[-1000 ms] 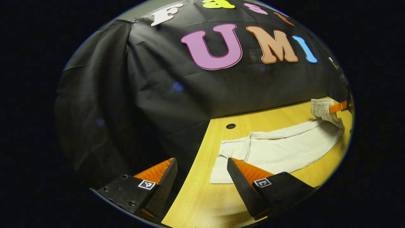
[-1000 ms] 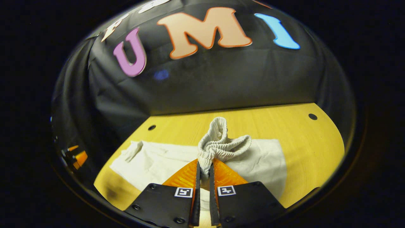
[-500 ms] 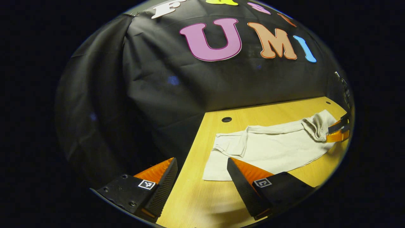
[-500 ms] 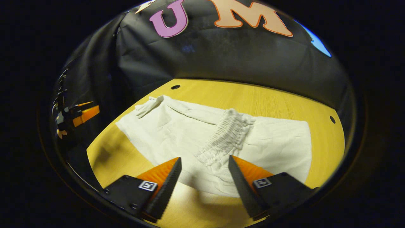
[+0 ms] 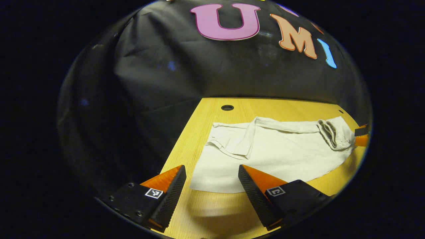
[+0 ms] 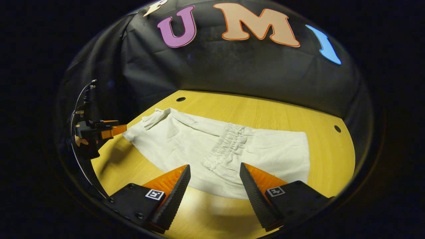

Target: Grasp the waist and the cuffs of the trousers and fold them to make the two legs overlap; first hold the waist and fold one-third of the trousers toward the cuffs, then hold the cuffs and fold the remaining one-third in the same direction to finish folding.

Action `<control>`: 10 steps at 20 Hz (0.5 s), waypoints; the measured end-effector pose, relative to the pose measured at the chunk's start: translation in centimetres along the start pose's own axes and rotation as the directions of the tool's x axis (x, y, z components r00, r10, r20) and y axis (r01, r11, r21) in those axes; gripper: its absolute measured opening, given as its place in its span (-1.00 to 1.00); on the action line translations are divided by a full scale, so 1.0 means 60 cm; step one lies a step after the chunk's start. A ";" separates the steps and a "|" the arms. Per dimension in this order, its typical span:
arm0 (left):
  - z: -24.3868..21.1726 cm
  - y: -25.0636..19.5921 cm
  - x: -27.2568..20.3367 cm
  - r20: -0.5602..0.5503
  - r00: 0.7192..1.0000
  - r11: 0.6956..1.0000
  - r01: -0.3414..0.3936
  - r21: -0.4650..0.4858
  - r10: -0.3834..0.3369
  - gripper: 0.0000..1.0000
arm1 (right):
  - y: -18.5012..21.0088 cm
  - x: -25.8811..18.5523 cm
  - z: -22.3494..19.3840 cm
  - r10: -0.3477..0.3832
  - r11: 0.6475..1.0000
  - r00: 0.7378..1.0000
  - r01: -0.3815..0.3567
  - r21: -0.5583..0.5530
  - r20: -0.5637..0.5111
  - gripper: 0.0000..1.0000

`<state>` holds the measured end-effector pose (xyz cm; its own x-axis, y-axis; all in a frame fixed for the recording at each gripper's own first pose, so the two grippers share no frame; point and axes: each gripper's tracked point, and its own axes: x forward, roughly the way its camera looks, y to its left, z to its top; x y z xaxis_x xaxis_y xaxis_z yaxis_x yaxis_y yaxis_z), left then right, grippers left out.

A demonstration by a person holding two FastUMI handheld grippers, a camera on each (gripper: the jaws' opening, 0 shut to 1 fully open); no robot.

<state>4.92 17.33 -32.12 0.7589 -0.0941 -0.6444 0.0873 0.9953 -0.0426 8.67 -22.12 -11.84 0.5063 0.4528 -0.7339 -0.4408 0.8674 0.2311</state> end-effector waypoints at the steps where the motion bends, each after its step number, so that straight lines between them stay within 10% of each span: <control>1: -0.008 0.002 0.011 -0.015 1.000 1.000 0.003 -0.013 -0.003 0.93 | -0.007 0.006 -0.007 -0.010 1.000 1.000 0.010 0.003 -0.001 0.91; 10: -0.056 -0.001 0.048 -0.113 0.993 0.998 0.016 -0.059 -0.023 0.92 | -0.039 0.002 -0.038 -0.053 0.998 0.998 0.053 0.023 -0.022 0.92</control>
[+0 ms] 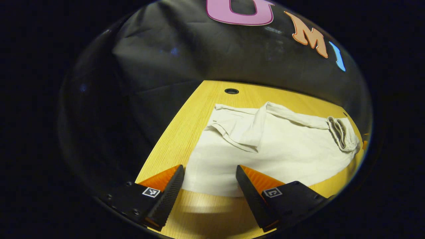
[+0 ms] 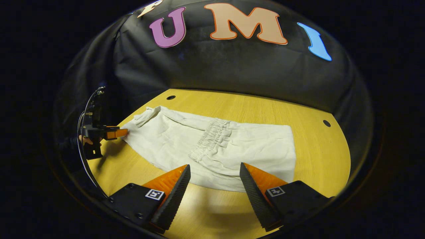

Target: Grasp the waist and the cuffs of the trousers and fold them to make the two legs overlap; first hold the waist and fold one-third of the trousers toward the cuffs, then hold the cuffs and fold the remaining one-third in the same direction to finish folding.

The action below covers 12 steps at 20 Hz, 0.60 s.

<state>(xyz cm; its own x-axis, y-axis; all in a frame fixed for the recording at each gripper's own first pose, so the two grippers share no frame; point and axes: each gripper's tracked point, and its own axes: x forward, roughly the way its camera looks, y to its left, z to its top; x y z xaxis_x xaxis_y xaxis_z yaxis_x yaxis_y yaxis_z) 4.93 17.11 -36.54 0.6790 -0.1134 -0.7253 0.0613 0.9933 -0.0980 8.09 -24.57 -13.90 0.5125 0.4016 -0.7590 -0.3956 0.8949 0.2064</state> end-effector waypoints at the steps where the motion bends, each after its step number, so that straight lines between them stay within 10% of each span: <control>1: 0.005 -0.003 0.001 0.014 1.000 1.000 0.010 -0.004 -0.010 0.92 | 0.001 -0.002 0.000 0.001 1.000 1.000 -0.001 0.001 0.000 0.92; 6: 0.007 -0.043 0.006 0.000 0.997 0.997 0.077 0.029 -0.077 0.14 | -0.007 -0.021 0.004 0.005 1.000 1.000 -0.006 0.015 0.022 0.92; 9: 0.016 -0.058 0.009 0.000 0.995 0.994 0.105 0.032 -0.105 -0.91 | -0.020 -0.033 -0.001 0.005 1.000 0.999 -0.006 0.020 0.034 0.92; 12: 0.022 -0.063 0.005 -0.046 0.997 0.998 0.065 0.014 -0.064 -1.00 | -0.043 -0.054 -0.007 0.000 1.000 0.999 -0.001 0.023 0.040 0.92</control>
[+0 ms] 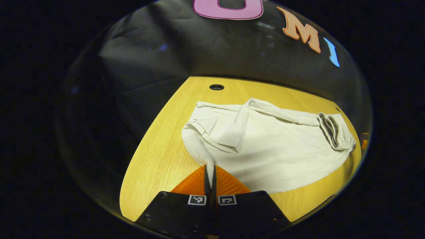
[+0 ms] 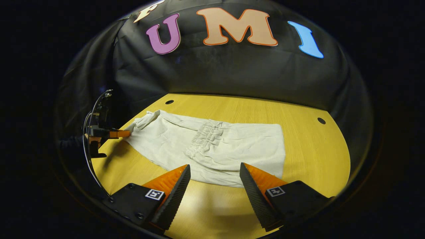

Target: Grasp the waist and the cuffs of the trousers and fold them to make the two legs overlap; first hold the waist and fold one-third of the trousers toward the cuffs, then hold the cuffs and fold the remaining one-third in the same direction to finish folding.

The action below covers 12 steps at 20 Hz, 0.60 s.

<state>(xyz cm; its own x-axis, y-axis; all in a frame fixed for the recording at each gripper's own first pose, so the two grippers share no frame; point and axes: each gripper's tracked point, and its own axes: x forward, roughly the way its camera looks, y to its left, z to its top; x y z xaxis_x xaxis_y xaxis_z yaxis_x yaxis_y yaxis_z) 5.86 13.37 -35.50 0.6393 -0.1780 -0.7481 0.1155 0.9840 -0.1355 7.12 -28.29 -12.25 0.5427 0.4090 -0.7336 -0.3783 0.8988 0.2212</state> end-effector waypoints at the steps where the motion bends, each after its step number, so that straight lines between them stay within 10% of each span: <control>1: 0.012 -0.006 -0.008 0.014 1.000 1.000 -0.002 -0.007 0.002 -1.00 | -0.010 -0.008 -0.002 -0.005 1.000 1.000 0.005 0.001 0.004 0.92; 12: 0.169 -0.182 -0.103 0.209 0.974 0.996 0.085 0.029 -0.090 -1.00 | -0.107 -0.067 0.011 0.005 0.999 0.999 -0.008 0.048 0.053 0.92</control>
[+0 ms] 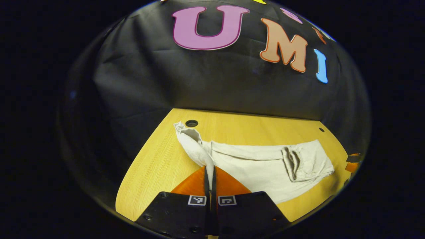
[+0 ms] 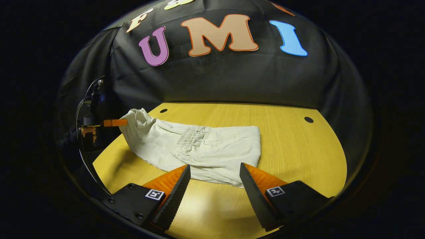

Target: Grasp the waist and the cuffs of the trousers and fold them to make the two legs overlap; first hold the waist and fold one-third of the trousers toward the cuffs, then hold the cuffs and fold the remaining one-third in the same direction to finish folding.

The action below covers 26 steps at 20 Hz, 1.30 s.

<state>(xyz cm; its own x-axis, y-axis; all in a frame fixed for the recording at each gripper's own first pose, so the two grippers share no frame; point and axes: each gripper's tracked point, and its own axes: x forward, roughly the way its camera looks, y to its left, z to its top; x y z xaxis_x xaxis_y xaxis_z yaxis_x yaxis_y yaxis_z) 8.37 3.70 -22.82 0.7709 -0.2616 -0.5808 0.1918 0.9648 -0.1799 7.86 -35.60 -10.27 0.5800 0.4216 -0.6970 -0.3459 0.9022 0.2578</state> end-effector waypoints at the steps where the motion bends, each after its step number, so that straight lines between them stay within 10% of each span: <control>1: 0.014 -0.021 -0.002 0.008 1.000 1.000 0.012 0.006 -0.012 -1.00 | -0.010 -0.005 -0.001 0.001 1.000 1.000 -0.001 0.004 0.003 0.92; 26: 0.111 -0.521 0.039 0.033 0.940 0.916 0.322 0.239 -0.340 -1.00 | -0.205 -0.120 -0.050 -0.045 0.993 0.998 0.041 0.107 0.032 0.91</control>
<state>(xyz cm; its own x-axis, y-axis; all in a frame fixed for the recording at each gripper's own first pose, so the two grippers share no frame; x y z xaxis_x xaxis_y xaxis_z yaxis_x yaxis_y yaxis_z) 8.22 -26.86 -13.27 0.6796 -0.5726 -0.4586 0.5694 0.8059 -0.1624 5.71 -49.98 -10.43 0.6185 0.3834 -0.6860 -0.2405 0.9234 0.2992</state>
